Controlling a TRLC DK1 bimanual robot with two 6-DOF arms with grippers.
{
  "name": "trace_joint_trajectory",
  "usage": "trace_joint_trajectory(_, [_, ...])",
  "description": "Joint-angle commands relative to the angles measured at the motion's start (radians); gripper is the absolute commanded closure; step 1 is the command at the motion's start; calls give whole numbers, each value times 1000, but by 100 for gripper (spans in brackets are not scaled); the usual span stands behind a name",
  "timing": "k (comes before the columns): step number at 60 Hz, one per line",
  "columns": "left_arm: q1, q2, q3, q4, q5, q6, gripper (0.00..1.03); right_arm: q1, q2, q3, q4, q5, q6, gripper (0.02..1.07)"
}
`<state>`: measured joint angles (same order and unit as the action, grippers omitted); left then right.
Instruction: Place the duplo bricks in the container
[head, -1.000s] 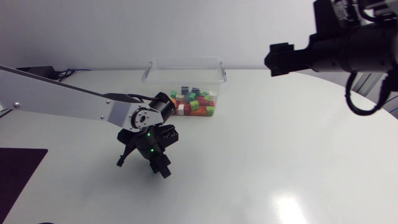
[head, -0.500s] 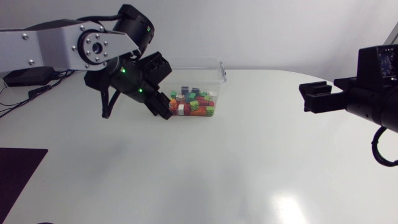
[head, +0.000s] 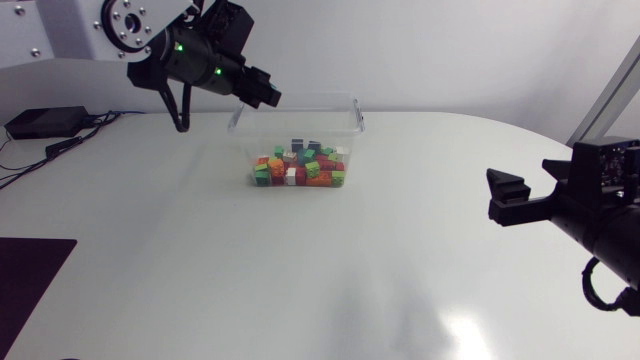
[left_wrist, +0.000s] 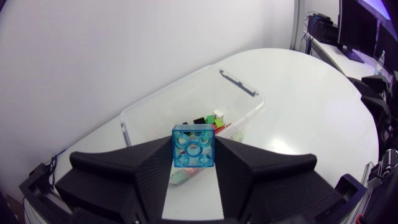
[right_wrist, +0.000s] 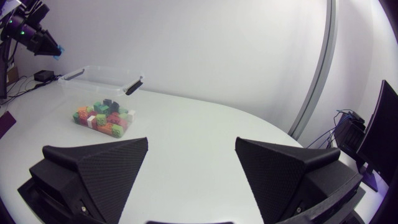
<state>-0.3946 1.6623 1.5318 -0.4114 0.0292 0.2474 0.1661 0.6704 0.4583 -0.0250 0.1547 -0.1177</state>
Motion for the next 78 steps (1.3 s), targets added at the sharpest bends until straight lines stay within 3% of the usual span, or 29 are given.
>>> trace_joint_trajectory(1, [5,76,73,31,18,-48,66,-7,-15,-64,50,8,-31,6])
trace_joint_trajectory(26, [26,295,235,210,23,-109,65,-54,-126,-234,237,8,-111,6])
trace_joint_trajectory(41, [48,392,268,287,21,-120,62,-79,-242,-300,249,8,-138,6])
trace_joint_trajectory(43, [53,407,280,287,21,-122,50,-82,-253,-306,249,8,-140,6])
trace_joint_trajectory(46, [57,424,291,289,9,-123,23,-85,-281,-319,244,8,-152,6])
trace_joint_trajectory(49, [59,432,289,301,-2,-125,6,-85,-310,-329,238,8,-157,6])
trace_joint_trajectory(58, [63,418,268,344,-66,-125,4,-88,-425,-351,194,9,-166,6])
trace_joint_trajectory(66, [68,300,142,428,-121,-114,4,-88,-512,-369,168,22,-180,6])
trace_joint_trajectory(67, [68,269,116,448,-157,-106,4,-88,-535,-379,165,25,-188,6])
trace_joint_trajectory(78, [92,123,25,399,-190,-83,4,-102,-629,-402,128,28,-191,6])
